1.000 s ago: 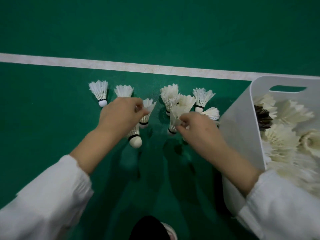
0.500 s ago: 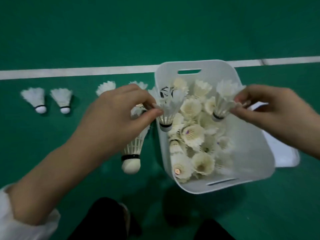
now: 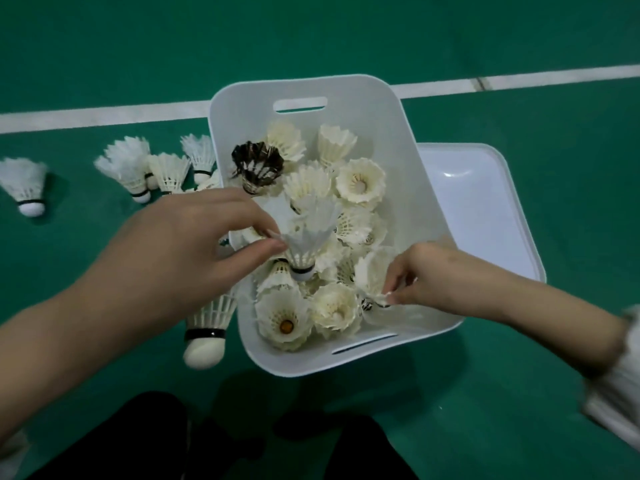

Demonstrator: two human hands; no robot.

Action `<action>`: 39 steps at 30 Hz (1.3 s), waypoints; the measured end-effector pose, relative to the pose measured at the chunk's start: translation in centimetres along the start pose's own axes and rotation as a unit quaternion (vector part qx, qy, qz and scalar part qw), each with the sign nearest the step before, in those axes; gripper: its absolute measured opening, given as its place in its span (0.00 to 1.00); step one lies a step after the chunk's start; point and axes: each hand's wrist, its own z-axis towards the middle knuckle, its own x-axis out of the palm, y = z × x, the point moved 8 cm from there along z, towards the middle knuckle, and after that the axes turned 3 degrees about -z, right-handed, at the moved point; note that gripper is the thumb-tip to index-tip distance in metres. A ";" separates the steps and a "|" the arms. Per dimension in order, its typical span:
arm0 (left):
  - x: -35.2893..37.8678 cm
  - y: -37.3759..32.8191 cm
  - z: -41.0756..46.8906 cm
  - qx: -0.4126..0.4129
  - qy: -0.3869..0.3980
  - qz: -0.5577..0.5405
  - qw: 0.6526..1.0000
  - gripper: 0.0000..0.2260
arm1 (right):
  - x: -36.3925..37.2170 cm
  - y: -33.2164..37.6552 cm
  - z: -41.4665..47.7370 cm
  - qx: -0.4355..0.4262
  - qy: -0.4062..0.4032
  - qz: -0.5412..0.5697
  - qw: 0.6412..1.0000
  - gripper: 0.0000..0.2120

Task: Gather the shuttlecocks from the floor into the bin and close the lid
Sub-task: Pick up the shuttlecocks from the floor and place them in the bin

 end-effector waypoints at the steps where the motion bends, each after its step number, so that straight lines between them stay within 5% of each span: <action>1: 0.2 0.0 0.1 0.000 0.002 0.002 1.000 0.12 | 0.9 -0.2 0.7 0.005 0.022 -0.019 1.000 0.05; 7: 1.1 0.4 0.3 0.001 0.017 -0.001 1.000 0.11 | 3.8 -0.8 2.4 0.015 0.105 -0.115 0.988 0.11; 14: 1.5 0.6 0.1 0.000 0.024 0.004 1.000 0.14 | 2.7 -0.2 1.3 0.006 0.115 -0.165 0.980 0.18; 16: 1.4 0.7 0.1 -0.001 0.027 0.008 1.000 0.15 | 0.1 0.9 0.4 -0.012 0.064 -0.128 0.990 0.14; 18: 1.2 0.9 0.1 -0.006 0.026 0.009 1.000 0.15 | -3.9 2.8 -0.7 -0.054 -0.071 -0.023 0.996 0.08; 20: 1.0 1.0 0.1 -0.010 0.022 0.008 1.000 0.15 | -7.1 5.1 -2.5 -0.123 -0.188 0.091 0.970 0.09; 23: 0.9 1.1 0.3 -0.015 0.022 0.008 1.000 0.15 | -7.2 8.3 -2.7 -0.204 -0.193 0.118 0.952 0.14; 26: 0.8 1.1 0.2 -0.012 0.023 0.011 1.000 0.15 | -5.2 10.1 -0.9 -0.236 -0.170 0.057 0.955 0.07; 33: -1.4 1.9 -0.5 -0.085 -0.046 -0.085 0.992 0.27 | -7.7 4.9 -0.7 -0.090 -0.225 0.096 0.965 0.02; 39: -1.9 2.7 -2.0 -0.026 -0.020 -0.002 0.999 0.13 | -0.9 2.1 1.9 -0.017 -0.069 0.005 0.997 0.11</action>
